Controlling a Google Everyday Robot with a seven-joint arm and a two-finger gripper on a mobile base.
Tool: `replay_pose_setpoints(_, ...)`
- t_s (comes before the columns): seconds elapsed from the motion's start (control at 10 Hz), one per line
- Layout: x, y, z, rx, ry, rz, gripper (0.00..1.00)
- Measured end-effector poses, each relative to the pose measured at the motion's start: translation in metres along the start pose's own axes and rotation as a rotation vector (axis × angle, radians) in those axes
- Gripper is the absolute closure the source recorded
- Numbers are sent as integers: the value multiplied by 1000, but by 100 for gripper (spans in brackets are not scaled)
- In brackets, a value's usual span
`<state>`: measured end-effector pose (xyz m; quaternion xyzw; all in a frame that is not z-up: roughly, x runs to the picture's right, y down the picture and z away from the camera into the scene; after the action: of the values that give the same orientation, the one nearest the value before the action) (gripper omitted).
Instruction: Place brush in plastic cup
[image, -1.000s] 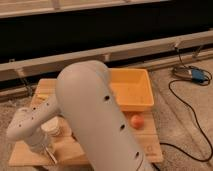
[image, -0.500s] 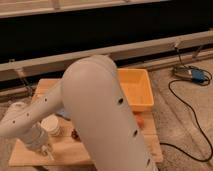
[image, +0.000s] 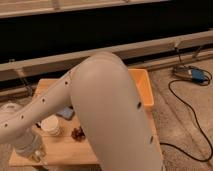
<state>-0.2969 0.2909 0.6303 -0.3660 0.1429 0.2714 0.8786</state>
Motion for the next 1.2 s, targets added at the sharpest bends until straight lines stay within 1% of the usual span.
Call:
replay_pose_setpoints(0.1,10,-1,-9,-5,-6,-11,100)
replay_pose_setpoints(0.2,22,-3,-23,-10,-17,-17,100)
replay_pose_setpoints(0.4,41,-13,-48,-9,-42,-18,100)
replay_pose_setpoints(0.5,52,-27,-63,-2,-58,-11,100)
replay_pose_setpoints(0.7,66,-54,-83,13,-86,15,100)
replay_pose_setpoints(1.0,77,-111,-112,50,-139,125,100)
replay_pose_setpoints(1.1,78,-125,-121,58,-155,157,100)
replay_pose_setpoints(1.2,80,-143,-136,70,-177,197,100)
